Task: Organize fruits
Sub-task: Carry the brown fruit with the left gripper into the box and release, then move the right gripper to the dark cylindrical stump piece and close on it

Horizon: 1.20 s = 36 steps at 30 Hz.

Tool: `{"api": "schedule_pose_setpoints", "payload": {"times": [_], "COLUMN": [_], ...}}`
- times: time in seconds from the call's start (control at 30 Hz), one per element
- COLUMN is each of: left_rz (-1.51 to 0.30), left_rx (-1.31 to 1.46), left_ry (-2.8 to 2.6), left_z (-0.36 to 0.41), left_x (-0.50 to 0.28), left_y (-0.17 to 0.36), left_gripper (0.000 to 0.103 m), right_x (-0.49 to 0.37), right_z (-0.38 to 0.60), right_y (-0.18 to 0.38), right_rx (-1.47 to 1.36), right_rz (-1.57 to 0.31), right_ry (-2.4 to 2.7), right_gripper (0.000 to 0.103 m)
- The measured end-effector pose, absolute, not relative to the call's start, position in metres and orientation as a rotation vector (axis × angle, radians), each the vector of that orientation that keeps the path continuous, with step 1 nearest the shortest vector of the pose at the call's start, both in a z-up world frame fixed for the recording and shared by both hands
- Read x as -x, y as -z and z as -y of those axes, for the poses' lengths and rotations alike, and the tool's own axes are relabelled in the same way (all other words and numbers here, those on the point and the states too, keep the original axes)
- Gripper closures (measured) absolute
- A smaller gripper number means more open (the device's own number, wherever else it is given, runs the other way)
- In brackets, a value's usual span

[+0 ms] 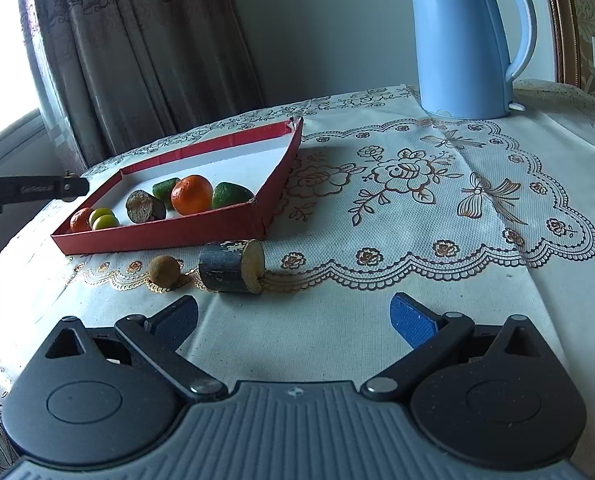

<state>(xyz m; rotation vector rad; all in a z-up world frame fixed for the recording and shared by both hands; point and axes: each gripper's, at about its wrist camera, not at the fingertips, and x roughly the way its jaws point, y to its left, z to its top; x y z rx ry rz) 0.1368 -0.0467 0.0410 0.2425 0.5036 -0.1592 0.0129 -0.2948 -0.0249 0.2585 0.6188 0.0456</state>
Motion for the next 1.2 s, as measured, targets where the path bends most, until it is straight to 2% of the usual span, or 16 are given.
{"api": "schedule_pose_setpoints", "payload": {"times": [0.4, 0.83, 0.87, 0.93, 1.13, 1.2], "left_rz": [-0.597, -0.605, -0.602, -0.592, -0.576, -0.572], "left_rx": [-0.235, -0.225, -0.225, -0.225, -0.246, -0.241], "left_ry": [0.059, 0.092, 0.089, 0.083, 0.085, 0.091], "left_z": [0.05, 0.063, 0.063, 0.063, 0.061, 0.057], "left_x": [-0.196, -0.211, -0.211, -0.209, -0.192, -0.181], "left_y": [-0.01, -0.001, -0.001, -0.002, -0.006, -0.007], "left_gripper": [0.078, 0.077, 0.075, 0.052, 0.049, 0.042], "right_x": [-0.014, -0.015, -0.015, -0.015, -0.015, -0.015], "right_z": [0.296, 0.298, 0.299, 0.3, 0.302, 0.302], "right_y": [0.025, 0.025, 0.025, 0.025, 0.024, 0.024], "right_rx": [-0.268, -0.281, -0.285, -0.293, -0.305, -0.306], "right_rz": [-0.617, -0.613, -0.612, -0.61, -0.606, -0.606], "right_ry": [-0.049, -0.054, -0.055, -0.059, -0.062, -0.062], "right_gripper": [0.0, 0.0, 0.0, 0.0, 0.0, 0.0]}}
